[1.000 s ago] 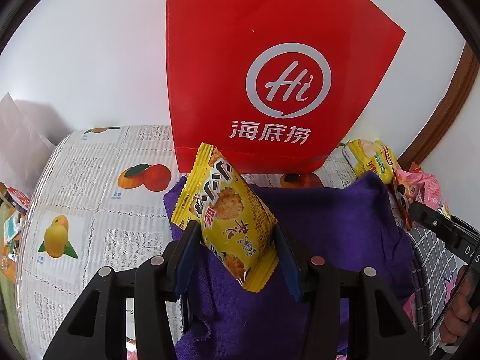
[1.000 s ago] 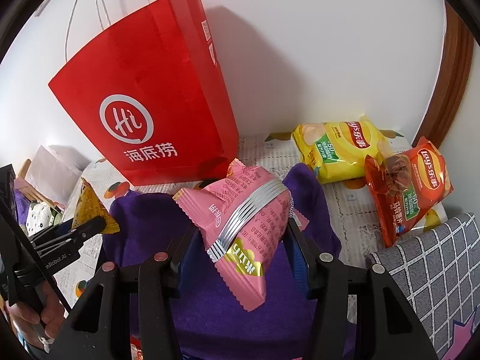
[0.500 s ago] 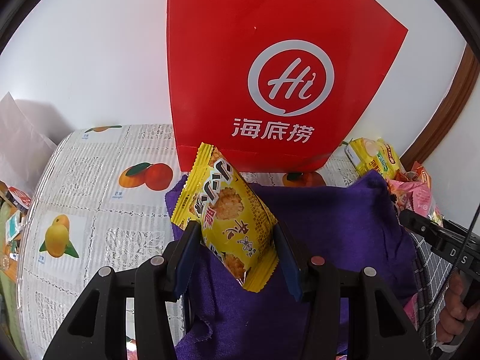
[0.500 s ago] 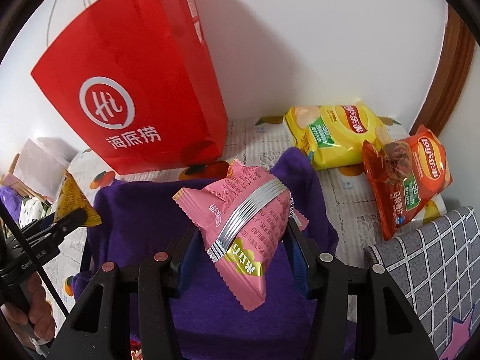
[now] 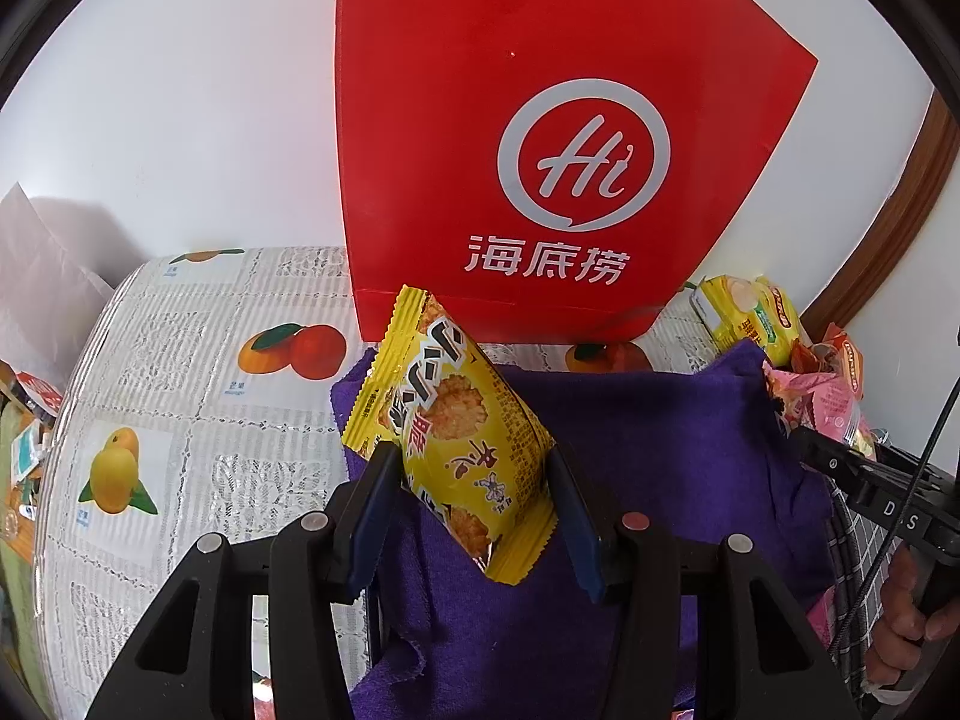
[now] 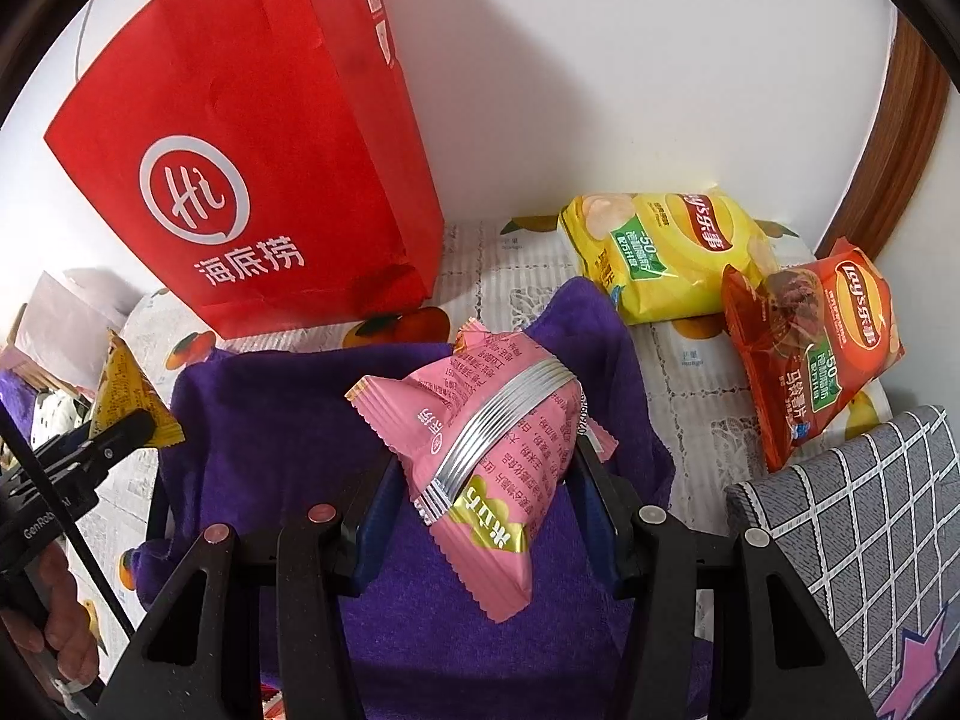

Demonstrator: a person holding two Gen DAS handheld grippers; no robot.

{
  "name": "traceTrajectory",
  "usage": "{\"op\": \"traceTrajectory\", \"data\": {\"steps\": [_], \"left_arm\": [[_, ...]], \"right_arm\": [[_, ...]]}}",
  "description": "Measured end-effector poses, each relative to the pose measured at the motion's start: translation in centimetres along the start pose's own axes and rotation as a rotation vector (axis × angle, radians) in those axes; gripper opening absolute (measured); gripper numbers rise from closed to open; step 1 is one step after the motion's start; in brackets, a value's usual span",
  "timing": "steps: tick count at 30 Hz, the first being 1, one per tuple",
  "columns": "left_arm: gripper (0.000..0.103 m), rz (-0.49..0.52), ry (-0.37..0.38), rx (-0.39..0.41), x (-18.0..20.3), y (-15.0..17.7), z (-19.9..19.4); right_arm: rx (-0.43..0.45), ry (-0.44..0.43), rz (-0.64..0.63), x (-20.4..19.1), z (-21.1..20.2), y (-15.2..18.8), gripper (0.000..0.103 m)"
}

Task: Organize snacks
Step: 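Lift both held snacks and carry them over the purple towel, then open the right tool dropping the pink packet while the left releases the yellow bag onto the towel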

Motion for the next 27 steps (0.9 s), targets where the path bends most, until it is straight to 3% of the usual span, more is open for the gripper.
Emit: {"op": "traceTrajectory", "data": {"steps": [27], "left_arm": [[0.049,0.008,0.021,-0.065,0.6,0.6,1.3]], "right_arm": [[-0.144,0.036,0.002,0.3,4.4,1.3,0.054]]}}
Point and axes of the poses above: each gripper's, at about its wrist camera, not at the fingertips, and z roughly the way its jaws point, x to its right, y to its underside, the point moved 3 cm from there along z, roughly the way its jaws point, and after that the axes turned 14 degrees about -y, right-handed, at the moved point
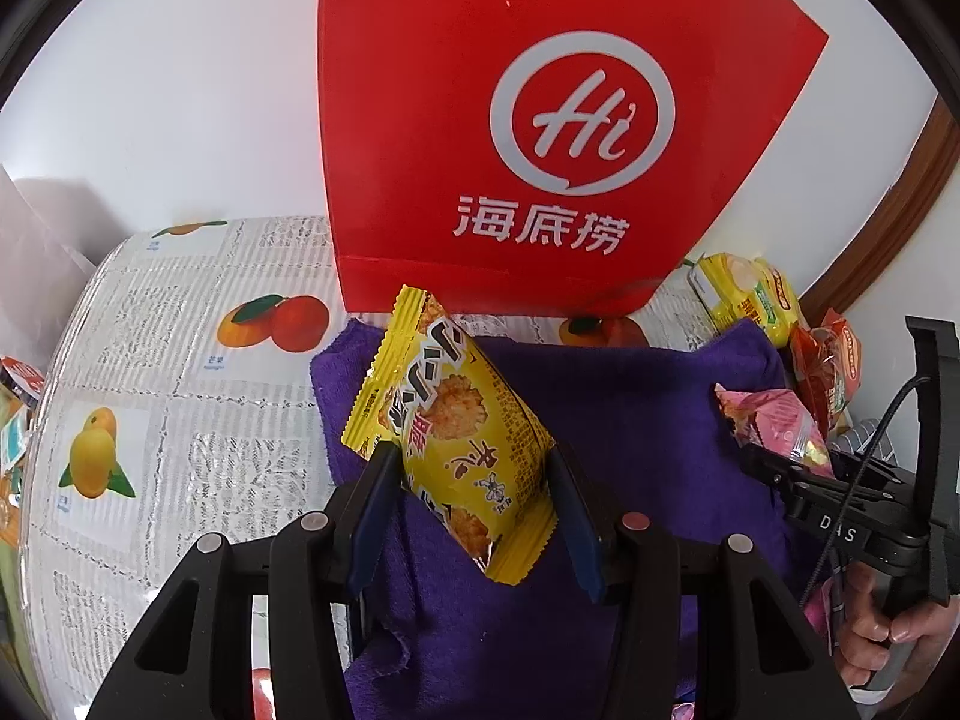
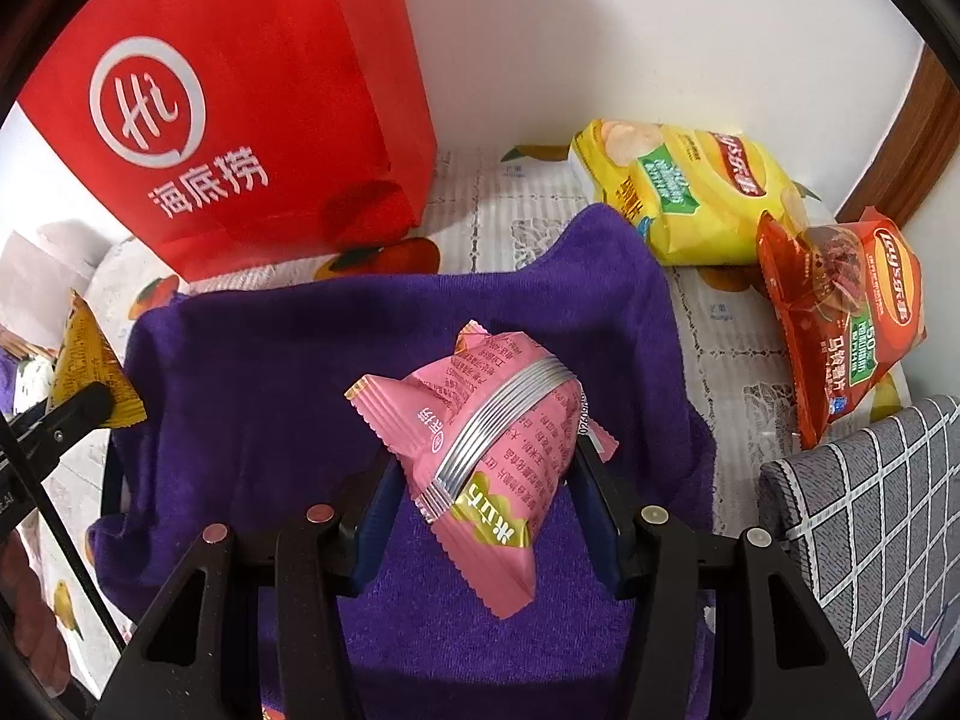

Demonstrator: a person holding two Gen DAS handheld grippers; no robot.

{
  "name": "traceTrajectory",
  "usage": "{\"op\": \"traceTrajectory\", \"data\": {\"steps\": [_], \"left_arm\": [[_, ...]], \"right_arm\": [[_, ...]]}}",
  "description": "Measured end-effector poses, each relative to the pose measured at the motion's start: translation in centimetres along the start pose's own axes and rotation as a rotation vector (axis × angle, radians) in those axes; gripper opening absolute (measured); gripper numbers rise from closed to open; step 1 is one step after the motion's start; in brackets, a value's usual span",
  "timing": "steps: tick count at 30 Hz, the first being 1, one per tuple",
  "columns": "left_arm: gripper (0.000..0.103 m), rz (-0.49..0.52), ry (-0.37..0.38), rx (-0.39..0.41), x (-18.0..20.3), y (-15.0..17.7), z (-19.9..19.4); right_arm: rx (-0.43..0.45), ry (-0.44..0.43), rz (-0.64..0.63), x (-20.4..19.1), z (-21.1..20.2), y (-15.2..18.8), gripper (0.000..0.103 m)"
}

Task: Organize snacks
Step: 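Open the right tool dropping the pink packet while the left releases the yellow bag onto the towel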

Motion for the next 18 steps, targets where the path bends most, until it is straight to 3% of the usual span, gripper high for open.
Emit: {"op": "traceTrajectory", "data": {"steps": [8,18], "left_arm": [[0.049,0.012,0.013,-0.031,0.5,0.2,0.6],[0.049,0.019,0.044,-0.093,1.5,0.9,2.2]], "right_arm": [[-0.014,-0.017,-0.011,-0.2,-0.2,-0.1,0.072],[0.045,-0.042,0.002,-0.7,-3.2,-0.6,0.073]]}}
Point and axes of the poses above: each gripper's, at about its wrist camera, not at the fingertips, and z roughly the way its jaws point, x to its right, y to its underside, the point moved 3 cm from there along z, roughly the way its jaws point, and after that the axes turned 14 degrees about -y, right-handed, at the moved point
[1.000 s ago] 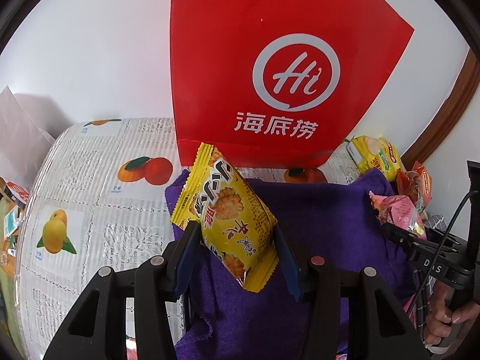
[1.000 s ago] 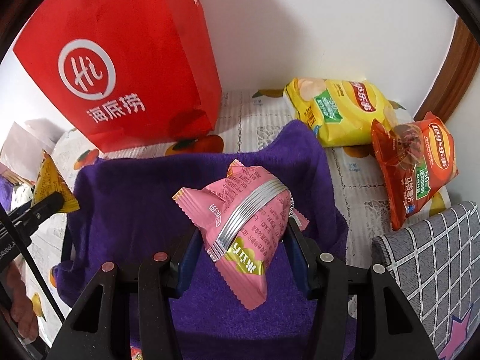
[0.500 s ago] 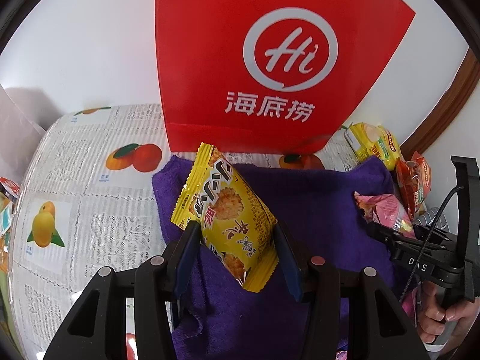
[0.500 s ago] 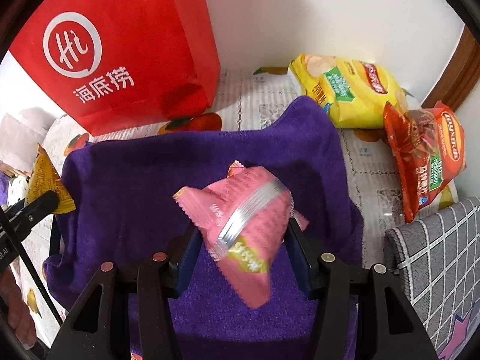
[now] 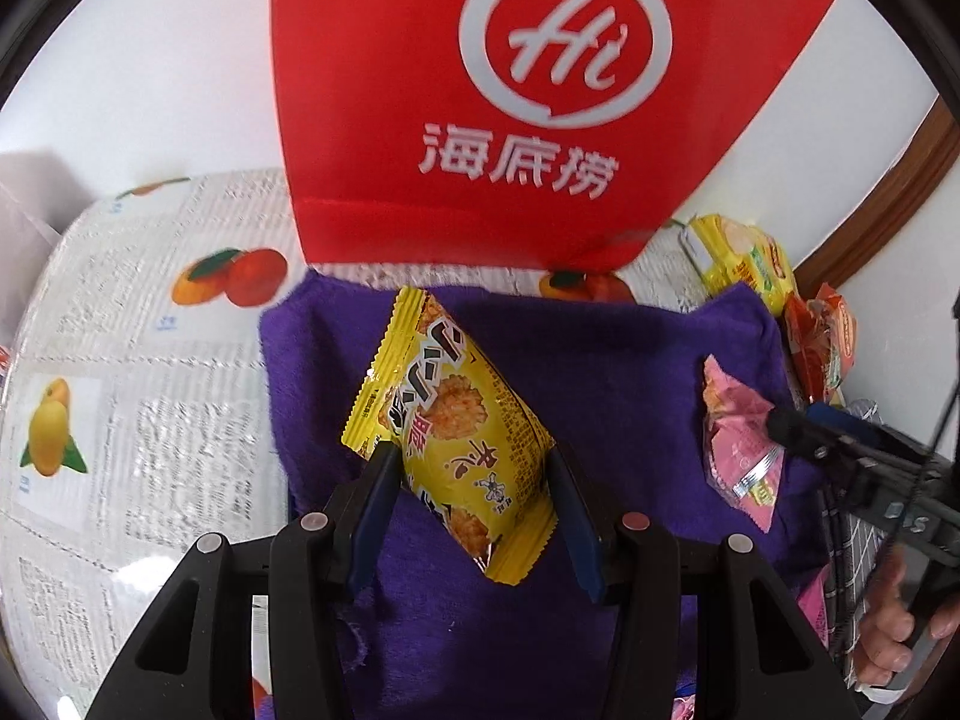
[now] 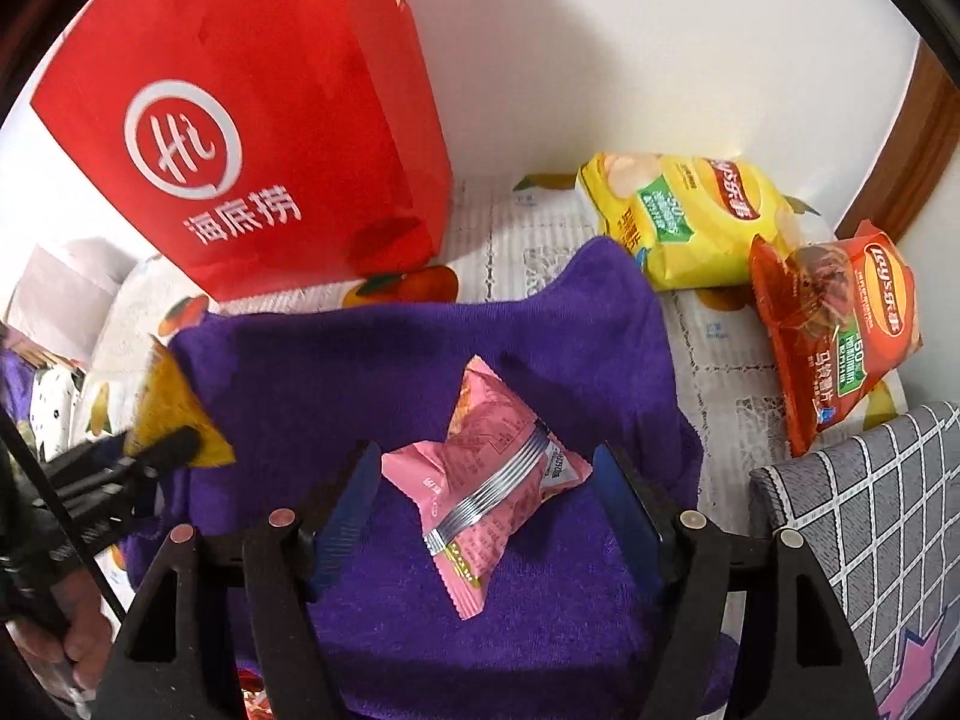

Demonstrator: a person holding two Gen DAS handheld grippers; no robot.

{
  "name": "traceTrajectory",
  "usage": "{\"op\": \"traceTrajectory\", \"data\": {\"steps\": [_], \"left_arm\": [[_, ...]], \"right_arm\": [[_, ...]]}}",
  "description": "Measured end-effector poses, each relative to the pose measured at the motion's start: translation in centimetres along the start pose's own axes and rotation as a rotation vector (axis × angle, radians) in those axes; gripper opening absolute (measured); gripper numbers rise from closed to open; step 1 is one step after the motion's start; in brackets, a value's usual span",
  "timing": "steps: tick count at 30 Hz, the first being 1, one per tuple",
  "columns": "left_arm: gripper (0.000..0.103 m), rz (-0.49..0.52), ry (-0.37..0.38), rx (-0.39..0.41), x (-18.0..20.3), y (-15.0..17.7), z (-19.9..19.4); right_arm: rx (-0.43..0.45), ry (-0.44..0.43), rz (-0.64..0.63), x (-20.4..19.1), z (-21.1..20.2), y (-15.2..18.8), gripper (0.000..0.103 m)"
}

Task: Organize snacks
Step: 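Open the right tool dropping the pink packet while the left releases the yellow bag onto the towel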

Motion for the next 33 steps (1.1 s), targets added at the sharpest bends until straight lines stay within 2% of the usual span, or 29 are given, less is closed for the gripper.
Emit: {"op": "traceTrajectory", "data": {"steps": [10,15,17,19,23,28,33], "left_arm": [[0.050,-0.006,-0.005,-0.036,0.3,0.4,1.3],[0.050,-0.019,0.035,-0.029,0.3,0.3,1.2],[0.054,-0.010,0.042,-0.033,0.4,0.2,1.1],[0.062,-0.007,0.028,-0.033,0.3,0.1,1.0],[0.064,-0.013,0.017,-0.017,0.1,-0.3,0.2],[0.066,-0.023,0.007,0.016,-0.6,-0.7,-1.3],[0.066,-0.020,0.000,0.054,-0.9,-1.0,-3.2]], "right_arm": [[0.014,0.030,-0.088,-2.0,-1.0,0.1,0.073],[0.031,0.031,-0.100,-2.3,-1.3,0.2,0.073],[0.034,0.032,-0.109,-2.4,-1.4,0.2,0.073],[0.034,0.032,-0.116,-2.6,-1.5,0.3,0.073],[0.051,0.054,-0.139,-3.0,-2.2,0.4,0.073],[0.114,0.057,-0.130,-3.3,-4.3,0.4,0.073],[0.151,0.066,-0.099,-3.1,-6.7,1.9,0.072]]}}
Point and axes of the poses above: each gripper's, at about its wrist camera, not at the fingertips, and z roughly the way its jaws point, x to its right, y to its underside, the point moved 3 cm from there along z, roughly the way its jaws point, and after that the axes turned 14 degrees about -y, right-handed, at the moved point
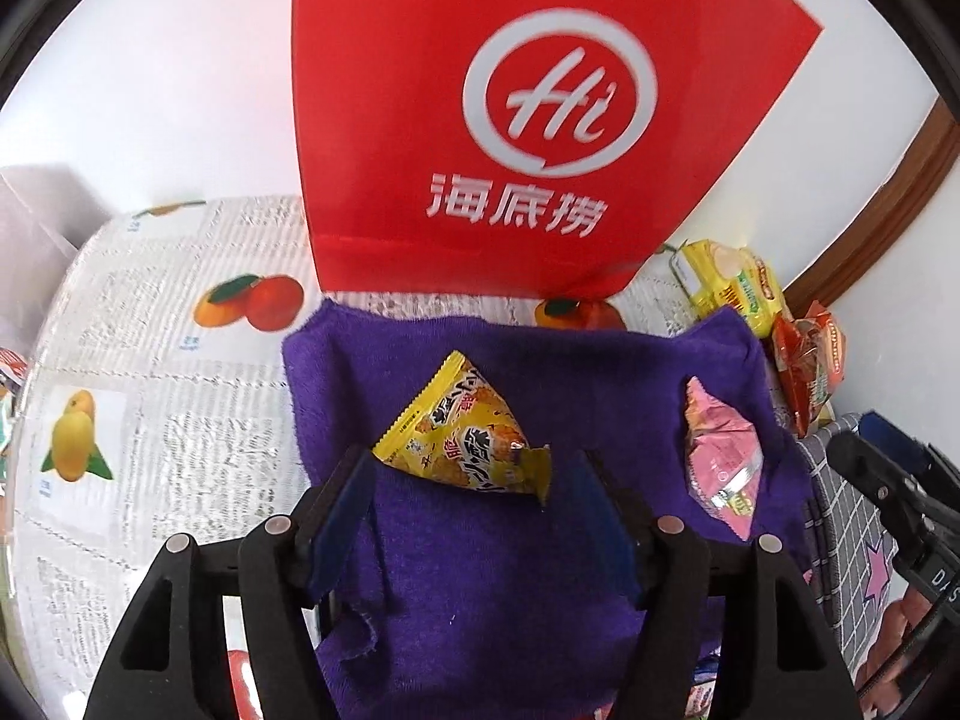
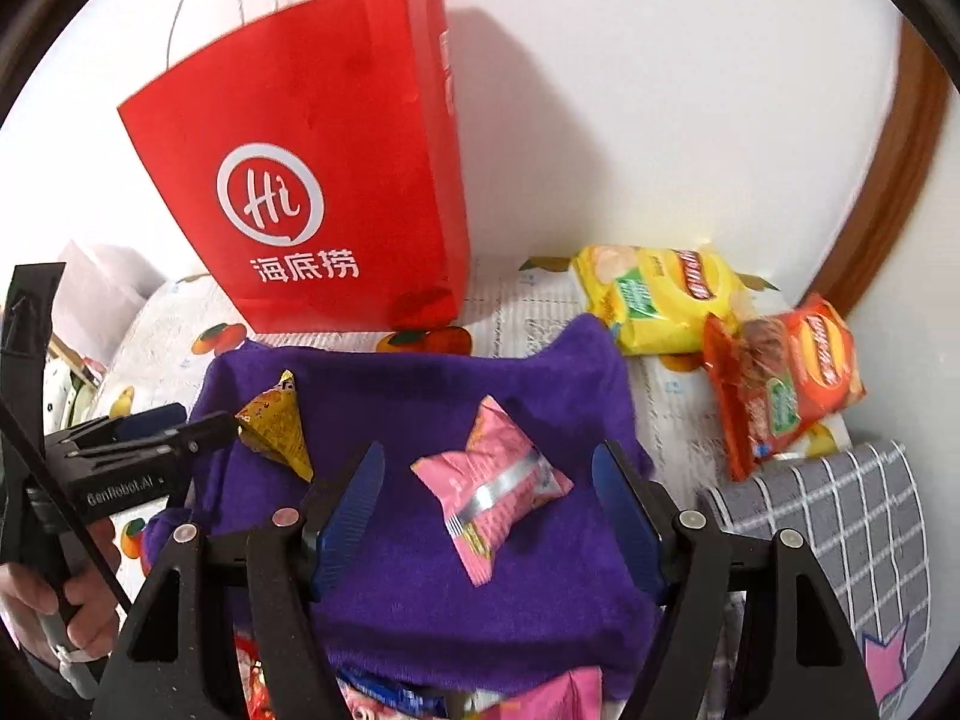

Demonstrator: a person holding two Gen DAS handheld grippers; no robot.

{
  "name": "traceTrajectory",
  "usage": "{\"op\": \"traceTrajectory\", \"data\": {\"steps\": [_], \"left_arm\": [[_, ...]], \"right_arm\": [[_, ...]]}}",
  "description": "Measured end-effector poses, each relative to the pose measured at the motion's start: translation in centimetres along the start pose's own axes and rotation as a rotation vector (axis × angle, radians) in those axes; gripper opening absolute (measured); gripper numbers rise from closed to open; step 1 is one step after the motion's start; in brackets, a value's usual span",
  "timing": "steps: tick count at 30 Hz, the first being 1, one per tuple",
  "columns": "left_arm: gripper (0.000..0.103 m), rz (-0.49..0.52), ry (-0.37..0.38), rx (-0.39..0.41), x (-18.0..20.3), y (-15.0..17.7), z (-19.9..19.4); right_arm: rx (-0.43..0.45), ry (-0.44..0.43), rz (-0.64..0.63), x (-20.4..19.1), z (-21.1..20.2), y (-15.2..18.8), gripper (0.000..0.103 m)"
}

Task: Organize snacks
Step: 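Open the right tool dropping the pink packet while the left releases the yellow bag onto the towel, then grasp a pink pastry packet with the left tool while the right grasps a pink-yellow bag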

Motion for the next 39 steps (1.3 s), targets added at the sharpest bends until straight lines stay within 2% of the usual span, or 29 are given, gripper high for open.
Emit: {"op": "traceTrajectory", "data": {"steps": [5,8,10,13,18,20,29,32,34,39], "left_arm": [[0.066,0.029,-0.042,0.052,0.3,0.0,-2.9],[0.066,0.033,-0.012,0.073,0.5,0.5,-4.7],[0.070,0.025,0.029,0.068,0.6,1.3,-5.8],[0.071,0.011,0.067,0.041,0.7,2.9,-6.7],[0.078,0.009,0.075,0.012,0.1,6.0,-7.8],[0.078,0.011,0.054,0.009,-0.6,7.0,-8.0],[0.078,-0.033,-0.006,0.011,-4.2,10.3,-8.5],[0.078,-0.046,-0.008,0.009,-5.8,11.7,-8.5],[0.078,-0.065,-0.009,-0.009,-7.0,12.4,-8.3],[0.077,-0.079,-0.035,-0.031,-8.5,13.9,-7.9]], "right_arm": [[0.006,-0.020,0.020,-0.2,-3.2,3.9,0.072],[0.028,0.002,0.012,-0.7,-4.8,6.7,0.072],[0.015,-0.001,-0.007,-1.1,-5.4,8.5,0.073],[0.004,-0.009,-0.010,-1.1,-5.6,10.8,0.081],[-0.029,-0.014,0.006,-0.4,-4.8,14.6,0.083],[-0.044,-0.023,0.002,-0.5,-4.3,15.7,0.083],[-0.071,-0.060,0.028,0.2,-0.5,16.7,0.083],[-0.074,-0.029,0.020,0.1,0.3,16.5,0.083],[-0.062,-0.007,0.005,0.0,0.2,16.5,0.078],[-0.026,-0.051,0.039,0.0,-1.1,16.8,0.068]]}}
Point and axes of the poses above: each gripper's, at about its wrist camera, not at the fingertips, and z roughly the way its jaws point, x to its right, y to its underside, the point moved 3 cm from there along z, roughly the way its jaws point, and after that the axes turned 14 degrees about -y, right-handed, at the moved point
